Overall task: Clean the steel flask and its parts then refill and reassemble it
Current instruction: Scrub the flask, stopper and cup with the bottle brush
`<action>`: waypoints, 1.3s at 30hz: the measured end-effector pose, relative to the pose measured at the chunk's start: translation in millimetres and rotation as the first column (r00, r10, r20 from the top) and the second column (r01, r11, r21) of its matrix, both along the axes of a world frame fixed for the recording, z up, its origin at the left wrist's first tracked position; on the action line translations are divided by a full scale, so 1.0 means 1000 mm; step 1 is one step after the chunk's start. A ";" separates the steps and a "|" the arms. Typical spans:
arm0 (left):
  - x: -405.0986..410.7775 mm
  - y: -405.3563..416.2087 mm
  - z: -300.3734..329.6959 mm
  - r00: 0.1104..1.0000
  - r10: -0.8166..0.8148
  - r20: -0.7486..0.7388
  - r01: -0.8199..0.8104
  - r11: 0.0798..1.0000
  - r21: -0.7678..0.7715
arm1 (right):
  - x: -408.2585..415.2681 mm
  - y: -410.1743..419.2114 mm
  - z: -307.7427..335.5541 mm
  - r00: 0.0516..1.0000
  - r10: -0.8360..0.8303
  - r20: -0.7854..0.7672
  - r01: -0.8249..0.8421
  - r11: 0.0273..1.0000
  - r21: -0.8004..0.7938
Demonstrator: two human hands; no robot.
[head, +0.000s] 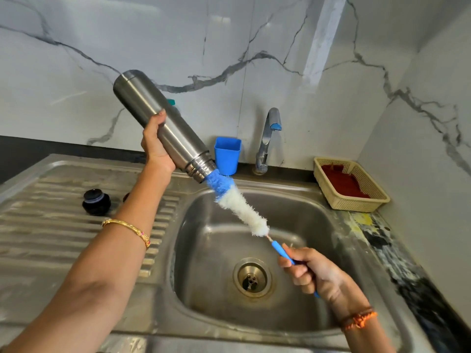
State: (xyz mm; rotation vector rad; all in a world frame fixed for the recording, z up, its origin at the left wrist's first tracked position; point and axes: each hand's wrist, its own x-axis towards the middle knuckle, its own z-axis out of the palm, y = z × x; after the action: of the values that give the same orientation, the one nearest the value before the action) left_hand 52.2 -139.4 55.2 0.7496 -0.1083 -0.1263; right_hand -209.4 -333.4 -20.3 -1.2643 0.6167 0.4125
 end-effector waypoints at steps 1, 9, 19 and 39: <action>-0.002 -0.002 -0.002 1.000 -0.016 0.010 0.015 1.000 0.026 | -0.004 -0.006 0.000 0.999 0.010 -0.034 -0.010 1.000 -0.019; -0.006 -0.009 -0.003 0.953 0.240 -0.183 -0.241 0.970 0.018 | 0.004 0.022 -0.008 0.852 0.202 0.483 0.498 -0.024 -0.867; -0.015 -0.010 -0.006 0.967 0.181 -0.181 -0.159 0.979 0.128 | -0.009 -0.004 0.013 0.978 -0.018 0.206 0.096 0.922 -0.376; -0.032 -0.015 -0.007 0.958 0.061 -0.279 -0.108 0.982 -0.155 | -0.030 0.055 -0.008 0.768 -0.448 0.459 0.597 0.759 -0.259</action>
State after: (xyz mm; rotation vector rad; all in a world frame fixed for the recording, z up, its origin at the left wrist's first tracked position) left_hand 19.8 -154.7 48.6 0.5602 0.1753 -0.1358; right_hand -239.3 -278.3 -28.4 -1.4251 0.7209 -0.4561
